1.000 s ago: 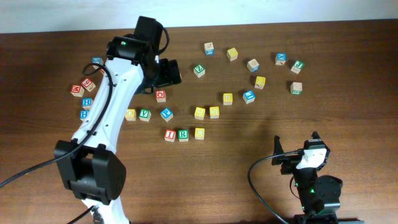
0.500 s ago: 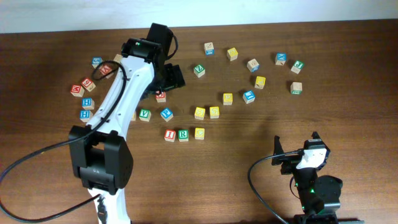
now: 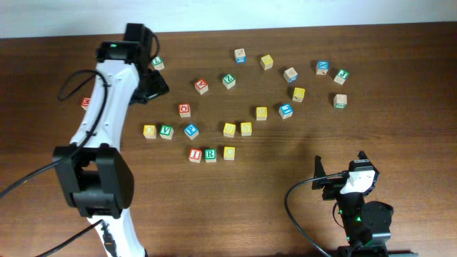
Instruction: Spell out ICRA
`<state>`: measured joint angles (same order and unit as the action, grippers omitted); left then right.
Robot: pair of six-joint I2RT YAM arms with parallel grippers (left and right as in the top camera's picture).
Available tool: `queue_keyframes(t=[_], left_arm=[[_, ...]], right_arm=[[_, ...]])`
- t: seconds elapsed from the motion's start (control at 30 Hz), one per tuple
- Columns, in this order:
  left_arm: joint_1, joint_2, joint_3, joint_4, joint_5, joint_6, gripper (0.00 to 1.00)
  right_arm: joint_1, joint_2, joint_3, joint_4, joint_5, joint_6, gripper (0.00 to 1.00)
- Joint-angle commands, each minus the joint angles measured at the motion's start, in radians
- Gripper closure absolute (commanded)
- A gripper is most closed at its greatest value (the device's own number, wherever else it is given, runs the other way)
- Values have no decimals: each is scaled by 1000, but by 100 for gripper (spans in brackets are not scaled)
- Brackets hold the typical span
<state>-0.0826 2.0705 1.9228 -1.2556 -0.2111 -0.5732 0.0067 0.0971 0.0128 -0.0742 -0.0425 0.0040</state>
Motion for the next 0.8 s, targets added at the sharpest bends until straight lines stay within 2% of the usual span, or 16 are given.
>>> queue_keyframes(t=[0.0,0.1,0.17,0.23,0.37,0.43,0.67,0.77], left_arm=[[15,7,6,-3,198,-14,1],[-12,10,3,-3,287,-14,1],[-62,12,-14,-3,287,-9,1],[-128,15,-23,-2,286,50,1],[-197,19,-23,9,149,77,1],[-172,19,-23,5,113,77,1],[41,24,-23,-74,122,73,1],[69,24,-23,-96,121,73,1]], right_arm=[[5,-5,-7,-3,5,8,2],[5,-5,-7,-3,5,8,2],[5,-5,-7,-3,5,8,2],[5,-5,-7,-3,5,8,2],[5,-5,-7,-3,5,8,2],[5,-5,-7,-3,5,8,2],[5,-5,-7,-3,5,8,2],[5,-5,-7,-3,5,8,2]])
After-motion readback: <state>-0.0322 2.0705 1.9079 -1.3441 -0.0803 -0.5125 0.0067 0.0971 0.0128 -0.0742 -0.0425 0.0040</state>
